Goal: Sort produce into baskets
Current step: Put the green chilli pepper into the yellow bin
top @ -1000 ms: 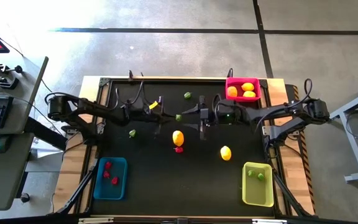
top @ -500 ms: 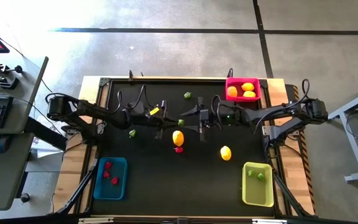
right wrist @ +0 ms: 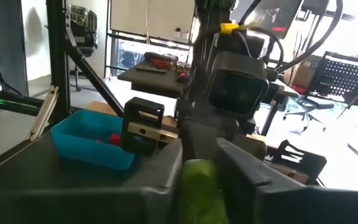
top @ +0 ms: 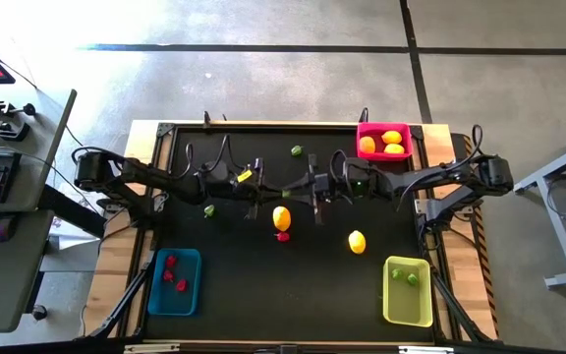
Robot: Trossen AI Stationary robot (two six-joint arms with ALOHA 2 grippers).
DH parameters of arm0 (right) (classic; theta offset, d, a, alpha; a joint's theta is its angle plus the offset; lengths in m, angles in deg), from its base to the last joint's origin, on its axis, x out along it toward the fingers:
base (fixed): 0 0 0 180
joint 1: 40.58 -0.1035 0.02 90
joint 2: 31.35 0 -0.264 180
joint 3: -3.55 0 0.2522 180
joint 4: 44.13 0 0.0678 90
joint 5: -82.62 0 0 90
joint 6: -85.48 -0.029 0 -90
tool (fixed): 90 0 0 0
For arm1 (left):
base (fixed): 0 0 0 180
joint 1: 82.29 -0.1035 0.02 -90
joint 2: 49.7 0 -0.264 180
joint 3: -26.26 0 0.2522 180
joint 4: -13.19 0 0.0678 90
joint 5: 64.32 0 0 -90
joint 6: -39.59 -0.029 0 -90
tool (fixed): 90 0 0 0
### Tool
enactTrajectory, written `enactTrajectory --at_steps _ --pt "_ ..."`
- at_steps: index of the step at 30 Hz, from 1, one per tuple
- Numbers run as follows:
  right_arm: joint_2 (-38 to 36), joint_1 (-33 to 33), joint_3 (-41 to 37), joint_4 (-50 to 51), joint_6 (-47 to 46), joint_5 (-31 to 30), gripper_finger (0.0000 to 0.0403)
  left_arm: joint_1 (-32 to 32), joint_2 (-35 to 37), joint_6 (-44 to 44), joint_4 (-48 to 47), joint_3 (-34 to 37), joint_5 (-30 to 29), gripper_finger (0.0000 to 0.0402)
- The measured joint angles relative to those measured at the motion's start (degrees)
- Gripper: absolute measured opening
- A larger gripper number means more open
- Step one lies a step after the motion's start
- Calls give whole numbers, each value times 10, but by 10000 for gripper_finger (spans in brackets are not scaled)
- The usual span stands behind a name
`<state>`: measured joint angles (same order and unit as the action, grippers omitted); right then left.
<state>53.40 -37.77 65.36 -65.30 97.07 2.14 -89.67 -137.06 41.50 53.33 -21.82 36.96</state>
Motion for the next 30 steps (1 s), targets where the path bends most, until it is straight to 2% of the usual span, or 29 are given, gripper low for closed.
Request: enactTrajectory --at_steps 3,6,12,20,25,30 --pt "0 0 0 4 4 1 30 0 0 0 -2 0 0 0" --pt "0 0 0 4 5 1 9 0 0 -5 -3 0 1 6" --pt "0 0 0 4 5 2 18 0 0 -20 -6 0 0 31" --pt "-32 -4 0 22 -1 2 13 -3 0 -31 -21 0 0 86" --pt "-86 -15 0 121 -43 -10 12 -12 0 -41 -29 0 1 112" --pt "-154 -68 0 280 -95 -61 12 -22 0 -47 -38 0 1 122"
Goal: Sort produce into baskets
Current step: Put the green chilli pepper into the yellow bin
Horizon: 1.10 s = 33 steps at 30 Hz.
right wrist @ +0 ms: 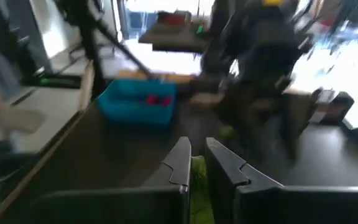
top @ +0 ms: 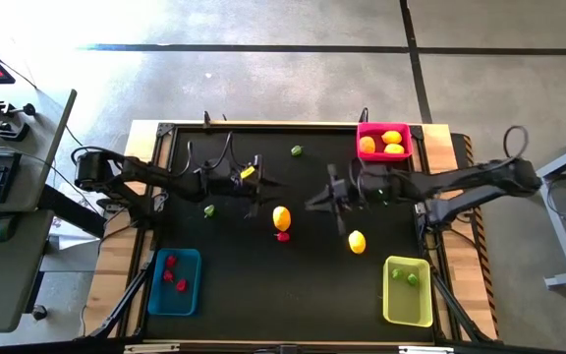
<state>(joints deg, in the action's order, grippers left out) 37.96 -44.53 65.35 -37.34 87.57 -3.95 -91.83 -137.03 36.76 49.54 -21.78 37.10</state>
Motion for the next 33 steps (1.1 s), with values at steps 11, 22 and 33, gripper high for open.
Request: enactTrajectory --at_steps 11,22,33 --pt "-95 -187 0 323 -361 -69 12 -10 0 -4 -16 0 0 122" --pt "-68 -442 -1 590 -925 -54 12 -10 0 -37 -32 0 0 122" --pt "29 -508 -1 628 -1063 -74 12 -36 0 -38 -4 0 -2 122"
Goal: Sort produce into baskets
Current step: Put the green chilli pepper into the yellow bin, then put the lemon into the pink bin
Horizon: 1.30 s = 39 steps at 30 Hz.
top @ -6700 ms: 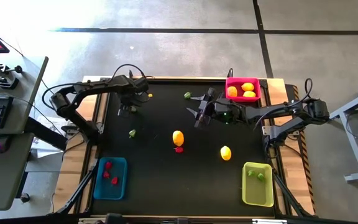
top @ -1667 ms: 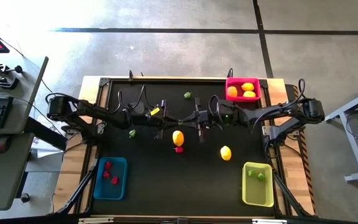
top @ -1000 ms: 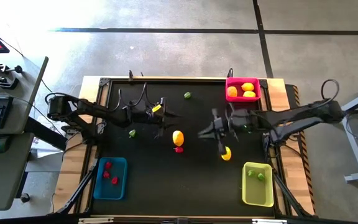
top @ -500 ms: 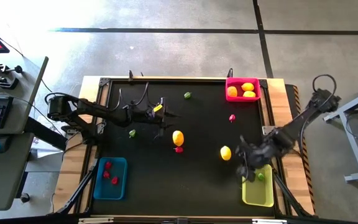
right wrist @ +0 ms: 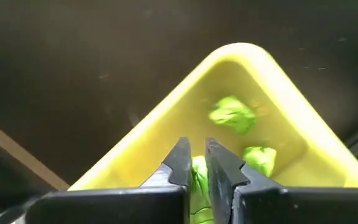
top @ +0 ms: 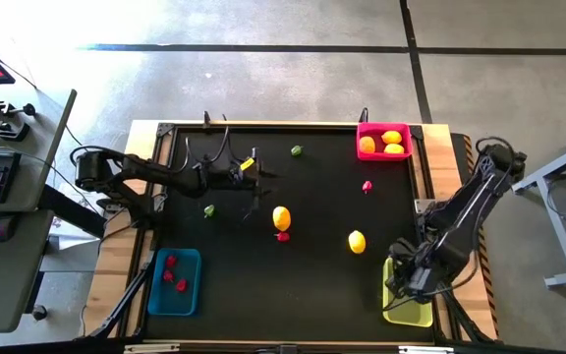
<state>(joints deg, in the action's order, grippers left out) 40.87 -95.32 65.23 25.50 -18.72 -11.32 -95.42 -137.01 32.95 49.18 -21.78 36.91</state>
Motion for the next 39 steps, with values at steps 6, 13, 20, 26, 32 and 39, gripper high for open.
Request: enactTrajectory --at_steps 6,13,20,26,32,39 --pt "46 13 0 17 15 34 12 -9 0 14 -1 0 -1 122" --pt "66 45 0 20 107 5 12 -9 0 10 -1 0 -1 123" --pt "66 60 0 -19 191 -16 12 -9 0 10 -2 0 -1 122" --pt "66 60 0 -46 171 -14 48 -9 0 10 -1 0 -1 122" --pt "66 60 0 -34 128 10 135 -9 0 8 -2 0 5 122" --pt "44 61 0 -18 131 35 166 -16 0 1 0 9 6 105"
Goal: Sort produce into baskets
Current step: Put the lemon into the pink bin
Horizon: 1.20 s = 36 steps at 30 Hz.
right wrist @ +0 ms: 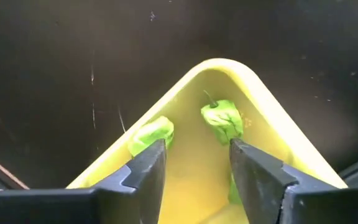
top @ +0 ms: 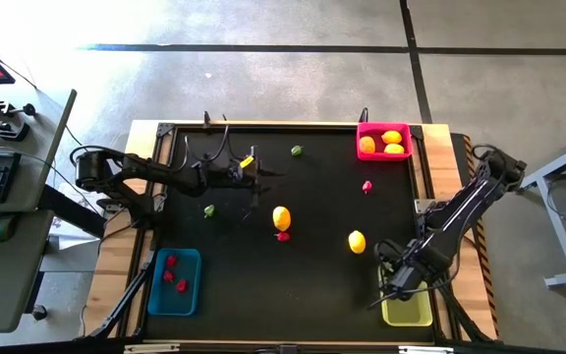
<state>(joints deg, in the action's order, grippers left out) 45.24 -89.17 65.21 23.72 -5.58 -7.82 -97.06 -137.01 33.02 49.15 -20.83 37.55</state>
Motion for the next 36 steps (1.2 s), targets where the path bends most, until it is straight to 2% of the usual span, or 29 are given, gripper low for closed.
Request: enactTrajectory --at_steps 4,8,11,13,19,23,28,30,36 --pt "-41 16 0 26 1 -12 126 -10 0 3 33 26 0 60" --pt "-75 34 0 38 49 -44 63 -17 0 2 48 46 0 10" --pt "-89 58 0 36 120 -86 14 -18 0 -9 74 66 0 6" --pt "-89 82 0 31 172 -117 8 -17 0 -15 84 75 0 6" --pt "-74 180 0 -10 274 -177 42 -16 0 -12 94 93 0 1" --pt "-48 240 0 -101 392 -211 72 -16 0 -12 102 102 0 1" --pt "5 296 0 -230 498 -211 136 -16 0 -10 102 109 0 0" --pt "24 308 0 -241 481 -188 168 -16 0 -7 98 111 0 1" --pt "46 319 0 -189 336 -104 254 -16 0 4 99 111 0 1"
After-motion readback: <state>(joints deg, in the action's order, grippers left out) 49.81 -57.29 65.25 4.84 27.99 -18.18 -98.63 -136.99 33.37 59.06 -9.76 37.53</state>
